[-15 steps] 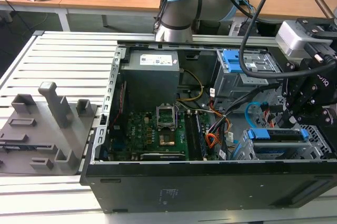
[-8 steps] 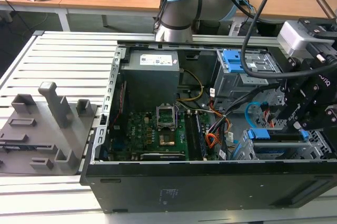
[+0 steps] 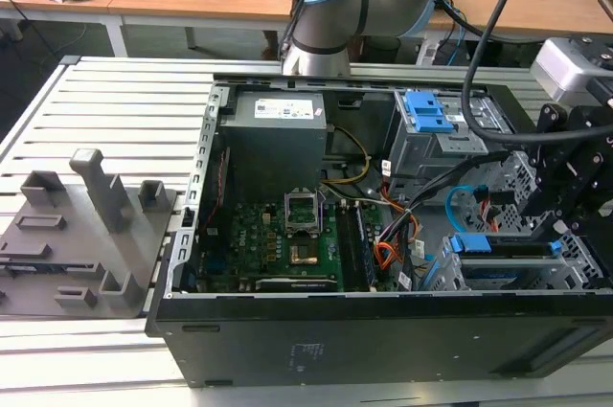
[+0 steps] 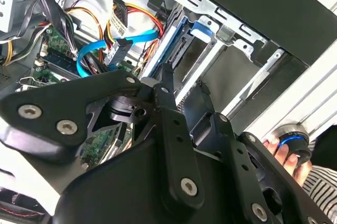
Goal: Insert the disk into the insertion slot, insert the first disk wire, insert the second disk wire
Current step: 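Insert the first disk wire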
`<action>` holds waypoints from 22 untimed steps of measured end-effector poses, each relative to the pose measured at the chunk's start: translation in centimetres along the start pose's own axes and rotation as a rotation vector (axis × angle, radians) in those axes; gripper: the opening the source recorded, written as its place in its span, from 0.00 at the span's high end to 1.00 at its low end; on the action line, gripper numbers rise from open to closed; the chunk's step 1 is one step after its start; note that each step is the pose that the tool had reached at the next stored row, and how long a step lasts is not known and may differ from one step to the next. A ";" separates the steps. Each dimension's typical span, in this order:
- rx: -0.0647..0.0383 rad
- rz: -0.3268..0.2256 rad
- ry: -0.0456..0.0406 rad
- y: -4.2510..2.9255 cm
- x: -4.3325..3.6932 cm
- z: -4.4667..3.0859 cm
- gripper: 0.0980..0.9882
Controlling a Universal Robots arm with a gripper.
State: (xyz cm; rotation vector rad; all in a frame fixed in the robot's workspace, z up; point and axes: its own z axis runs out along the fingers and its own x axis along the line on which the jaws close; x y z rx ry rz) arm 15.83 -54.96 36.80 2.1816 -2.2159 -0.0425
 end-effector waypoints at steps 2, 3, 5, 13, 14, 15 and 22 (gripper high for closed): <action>0.000 0.000 0.0000 0.02 -0.01 -0.49 0.70; 0.000 0.000 0.0000 0.04 -0.01 -0.80 0.70; 0.000 0.000 0.0000 0.06 -0.03 -1.37 0.70; 0.000 0.000 0.0003 0.10 -0.65 -1.93 0.70; 0.000 0.000 0.0003 0.10 -1.02 -1.93 0.70; 0.000 0.000 0.0004 0.11 -1.24 -1.93 0.70; 0.000 0.000 0.0005 0.12 -2.46 -1.90 0.70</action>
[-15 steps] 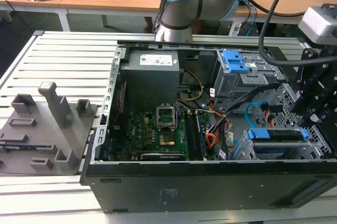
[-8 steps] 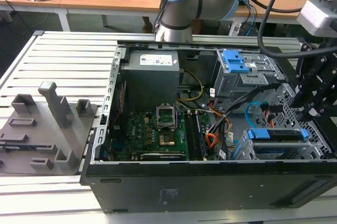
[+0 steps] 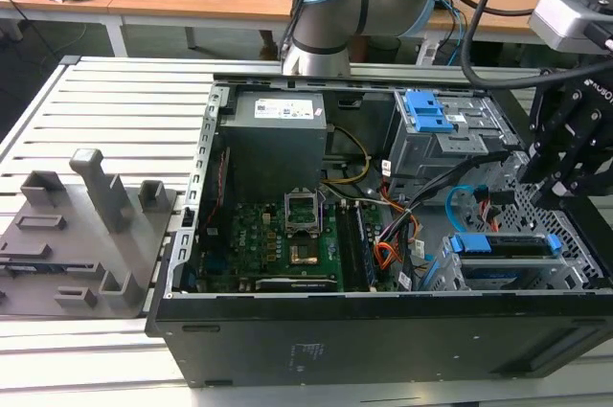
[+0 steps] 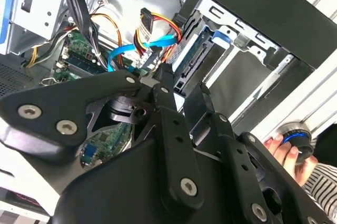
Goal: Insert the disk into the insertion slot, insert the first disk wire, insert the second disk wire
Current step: 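Insert the first disk wire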
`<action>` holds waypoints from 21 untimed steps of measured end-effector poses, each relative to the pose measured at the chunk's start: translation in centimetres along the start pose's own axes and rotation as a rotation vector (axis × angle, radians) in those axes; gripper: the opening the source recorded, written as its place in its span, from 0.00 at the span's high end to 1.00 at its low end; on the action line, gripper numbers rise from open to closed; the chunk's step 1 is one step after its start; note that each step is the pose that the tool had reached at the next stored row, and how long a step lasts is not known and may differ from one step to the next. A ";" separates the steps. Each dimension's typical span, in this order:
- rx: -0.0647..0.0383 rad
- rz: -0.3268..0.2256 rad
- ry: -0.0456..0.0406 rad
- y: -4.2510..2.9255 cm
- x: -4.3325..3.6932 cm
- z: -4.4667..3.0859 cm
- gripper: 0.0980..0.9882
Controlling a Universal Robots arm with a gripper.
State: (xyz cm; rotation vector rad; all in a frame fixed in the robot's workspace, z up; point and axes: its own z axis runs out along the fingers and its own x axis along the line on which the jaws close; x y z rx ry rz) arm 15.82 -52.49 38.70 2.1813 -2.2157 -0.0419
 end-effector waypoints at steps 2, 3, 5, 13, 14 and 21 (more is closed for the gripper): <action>0.000 -0.003 0.0003 0.01 -0.14 0.25 0.70; 0.000 -0.004 0.0003 0.02 -0.35 0.31 0.70; 0.000 -0.007 0.0003 0.02 -0.70 0.69 0.70; 0.000 -0.007 0.0039 0.48 -2.63 2.21 0.70; 0.000 -0.006 0.0115 0.68 -2.80 2.59 0.70; 0.000 -0.006 0.0295 0.74 -2.81 3.91 0.70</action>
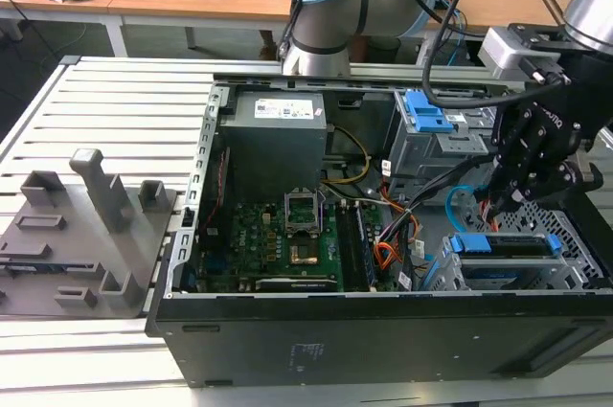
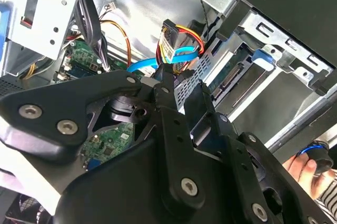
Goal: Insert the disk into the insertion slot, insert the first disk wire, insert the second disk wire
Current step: 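Insert the first disk wire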
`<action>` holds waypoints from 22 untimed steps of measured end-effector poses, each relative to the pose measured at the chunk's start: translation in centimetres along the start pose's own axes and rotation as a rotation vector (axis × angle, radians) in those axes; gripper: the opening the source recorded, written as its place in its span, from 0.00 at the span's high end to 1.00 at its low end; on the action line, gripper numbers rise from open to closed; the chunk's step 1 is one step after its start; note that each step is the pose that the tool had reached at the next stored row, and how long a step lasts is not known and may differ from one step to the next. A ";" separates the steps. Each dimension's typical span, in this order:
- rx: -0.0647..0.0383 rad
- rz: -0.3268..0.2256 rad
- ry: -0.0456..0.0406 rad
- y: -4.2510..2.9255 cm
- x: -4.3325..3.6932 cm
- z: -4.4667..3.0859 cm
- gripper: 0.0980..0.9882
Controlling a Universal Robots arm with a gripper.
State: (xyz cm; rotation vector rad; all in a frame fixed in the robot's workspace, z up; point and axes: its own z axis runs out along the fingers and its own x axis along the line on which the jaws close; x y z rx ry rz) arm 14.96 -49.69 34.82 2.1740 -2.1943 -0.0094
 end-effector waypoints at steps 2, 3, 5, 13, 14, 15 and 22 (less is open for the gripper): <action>0.000 0.000 0.0007 0.00 0.00 0.01 0.70; 0.000 0.000 0.0008 0.00 0.00 0.01 0.72; 0.000 0.000 0.0011 0.00 0.00 0.02 0.80; 0.000 0.000 0.0034 0.00 0.00 0.01 0.90; 0.000 0.000 0.0034 -0.09 -0.01 0.01 0.90; 0.000 0.000 0.0034 -0.37 -0.01 0.00 0.90; 0.000 0.000 0.0034 -0.60 1.87 0.05 0.90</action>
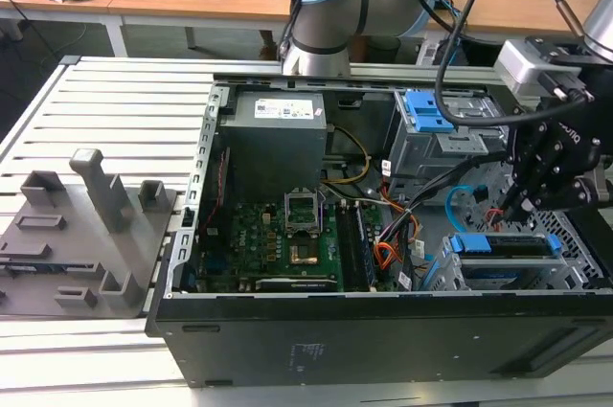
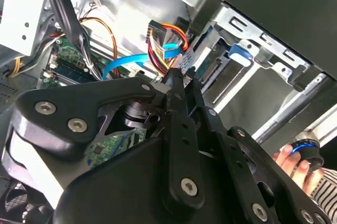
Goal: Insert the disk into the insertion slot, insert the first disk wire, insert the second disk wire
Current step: 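Insert the first disk wire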
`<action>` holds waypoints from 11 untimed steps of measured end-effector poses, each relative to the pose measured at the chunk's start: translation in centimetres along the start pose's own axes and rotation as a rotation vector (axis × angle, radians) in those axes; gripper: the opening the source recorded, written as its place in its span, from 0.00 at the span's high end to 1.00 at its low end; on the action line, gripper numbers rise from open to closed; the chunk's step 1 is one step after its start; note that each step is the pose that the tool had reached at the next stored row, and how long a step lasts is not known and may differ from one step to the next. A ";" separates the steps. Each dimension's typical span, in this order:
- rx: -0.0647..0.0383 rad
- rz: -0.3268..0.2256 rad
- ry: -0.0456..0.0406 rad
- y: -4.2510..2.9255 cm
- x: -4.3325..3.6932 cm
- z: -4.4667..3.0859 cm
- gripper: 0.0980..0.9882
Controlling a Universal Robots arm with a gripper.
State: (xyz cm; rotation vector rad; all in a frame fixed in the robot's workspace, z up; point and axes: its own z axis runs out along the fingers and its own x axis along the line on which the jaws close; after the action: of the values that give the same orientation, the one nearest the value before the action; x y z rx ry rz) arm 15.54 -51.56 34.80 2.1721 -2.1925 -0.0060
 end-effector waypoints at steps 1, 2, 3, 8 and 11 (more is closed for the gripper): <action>0.000 0.000 0.0000 0.00 0.23 0.01 0.90; 0.000 0.000 -0.0001 0.00 0.38 0.02 0.90; 0.000 0.000 0.0000 0.00 0.50 0.02 0.90; 0.000 0.000 0.0000 -0.01 1.28 0.05 0.90; 0.000 0.000 -0.0001 -0.09 1.29 0.09 0.90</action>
State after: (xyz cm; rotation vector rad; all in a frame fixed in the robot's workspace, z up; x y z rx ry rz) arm 15.62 -52.86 34.75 2.1721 -2.1925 -0.0062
